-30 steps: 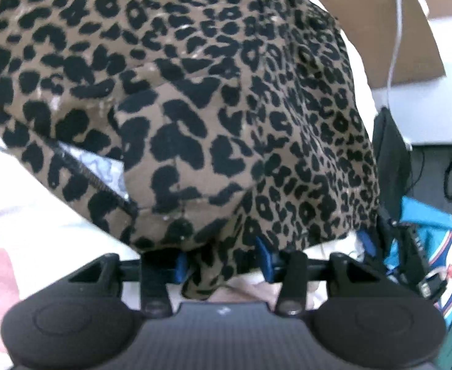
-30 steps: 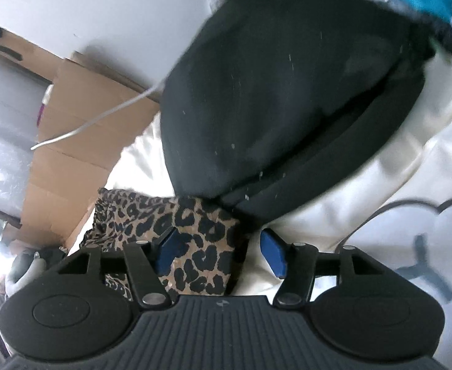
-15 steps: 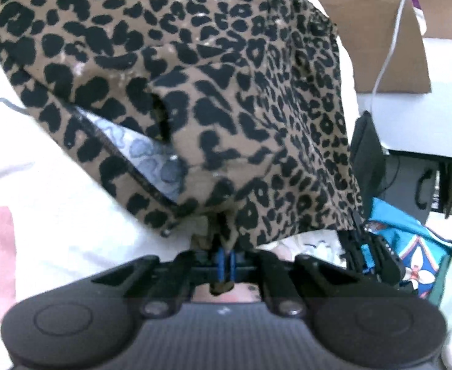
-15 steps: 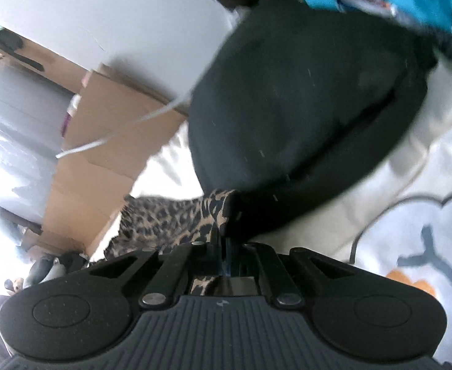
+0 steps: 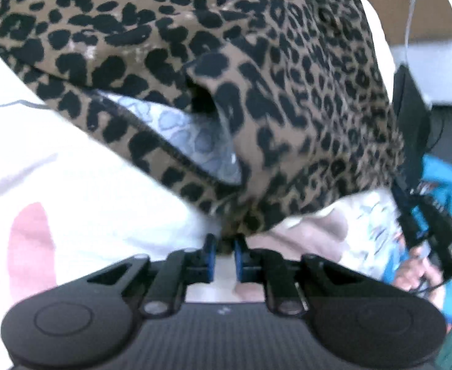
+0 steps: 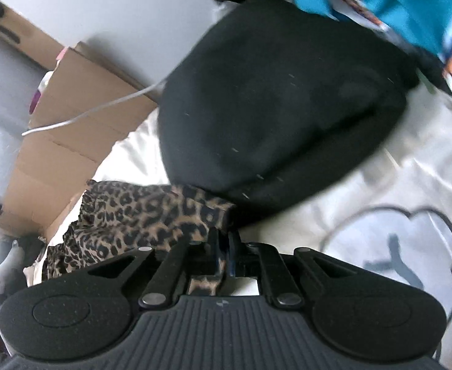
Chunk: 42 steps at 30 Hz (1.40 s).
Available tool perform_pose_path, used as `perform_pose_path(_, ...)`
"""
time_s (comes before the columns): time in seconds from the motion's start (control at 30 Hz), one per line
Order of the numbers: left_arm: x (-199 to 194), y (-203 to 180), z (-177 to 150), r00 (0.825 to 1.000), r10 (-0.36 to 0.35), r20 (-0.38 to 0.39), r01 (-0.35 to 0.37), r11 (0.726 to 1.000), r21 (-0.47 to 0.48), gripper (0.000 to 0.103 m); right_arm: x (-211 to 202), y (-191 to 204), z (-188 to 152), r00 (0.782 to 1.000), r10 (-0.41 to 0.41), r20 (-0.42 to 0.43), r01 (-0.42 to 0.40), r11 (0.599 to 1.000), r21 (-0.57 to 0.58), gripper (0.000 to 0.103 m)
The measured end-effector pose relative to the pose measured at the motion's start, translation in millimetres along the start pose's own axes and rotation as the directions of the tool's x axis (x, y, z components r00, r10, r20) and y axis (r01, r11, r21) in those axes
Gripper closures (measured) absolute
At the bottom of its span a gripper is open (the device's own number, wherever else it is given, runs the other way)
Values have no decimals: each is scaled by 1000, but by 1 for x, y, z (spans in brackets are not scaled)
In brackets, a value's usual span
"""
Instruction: Fold clothes
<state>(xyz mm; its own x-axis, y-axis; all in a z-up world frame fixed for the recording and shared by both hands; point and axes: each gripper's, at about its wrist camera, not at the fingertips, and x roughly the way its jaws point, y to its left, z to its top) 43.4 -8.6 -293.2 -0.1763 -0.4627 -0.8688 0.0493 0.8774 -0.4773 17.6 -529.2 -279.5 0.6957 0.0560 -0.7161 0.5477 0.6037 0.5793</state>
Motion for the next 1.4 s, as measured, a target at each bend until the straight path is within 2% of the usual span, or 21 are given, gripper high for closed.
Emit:
perform_pose_path(0.1,-8,-11,-5,999,48,-2,-47,994,102,88,-9,-11,-8,1000,11,-2,-11,999,40,83)
perform_pose_path(0.27,-28,-31,-9,997,58,45,-68,964,258,88,-18,-13,-20,996,89,-13,-87,992,88,80)
perform_pose_path(0.33,-32,-41,-6,996,57,72,-76,952,298,88,-18,-10,-25,994,110,-19,-108,989,97,73)
perform_pose_path(0.4,-30,-56,-3,994,63,88,-89,940,330,78,-16,-7,-30,990,138,-36,-133,984,116,73)
perform_pose_path(0.57,-18,-77,0,984,104,146,-155,901,406,69,-12,0,-42,979,181,-93,-169,978,126,73)
perform_pose_path(0.63,-12,-81,1,982,98,161,-158,892,424,62,-9,2,-46,974,192,-118,-176,976,131,73)
perform_pose_path(0.7,-4,-86,1,978,105,179,-175,877,447,50,-7,1,-52,971,195,-138,-176,975,138,73)
perform_pose_path(0.83,16,-92,1,976,126,179,-199,850,488,50,-7,1,-62,962,217,-163,-197,971,135,72)
perform_pose_path(0.93,30,-95,-3,970,146,193,-229,812,536,48,-5,-7,-67,954,251,-167,-214,954,210,72)
perform_pose_path(1.0,33,-96,-7,965,161,208,-252,787,563,48,-9,-4,-68,948,273,-163,-240,950,199,72)
perform_pose_path(1.07,35,-97,-10,958,176,226,-278,764,582,52,-8,0,-69,950,262,-172,-231,956,179,69)
perform_pose_path(1.1,36,-97,-10,955,186,233,-290,757,586,57,-6,1,-70,947,265,-182,-233,956,180,69)
perform_pose_path(1.13,37,-95,-9,954,191,233,-294,762,578,60,-4,2,-71,944,269,-192,-235,955,182,69)
perform_pose_path(1.17,37,-95,-9,952,194,238,-300,759,578,68,-3,3,-73,941,273,-200,-238,954,180,69)
perform_pose_path(1.2,37,-95,-9,949,200,245,-309,752,582,81,-1,6,-74,938,278,-207,-244,954,175,69)
perform_pose_path(1.27,36,-94,-9,946,211,247,-319,742,589,94,2,9,-77,931,289,-221,-256,952,166,69)
perform_pose_path(1.4,28,-91,-14,951,202,235,-307,715,629,99,6,15,-79,925,293,-243,-262,953,150,69)
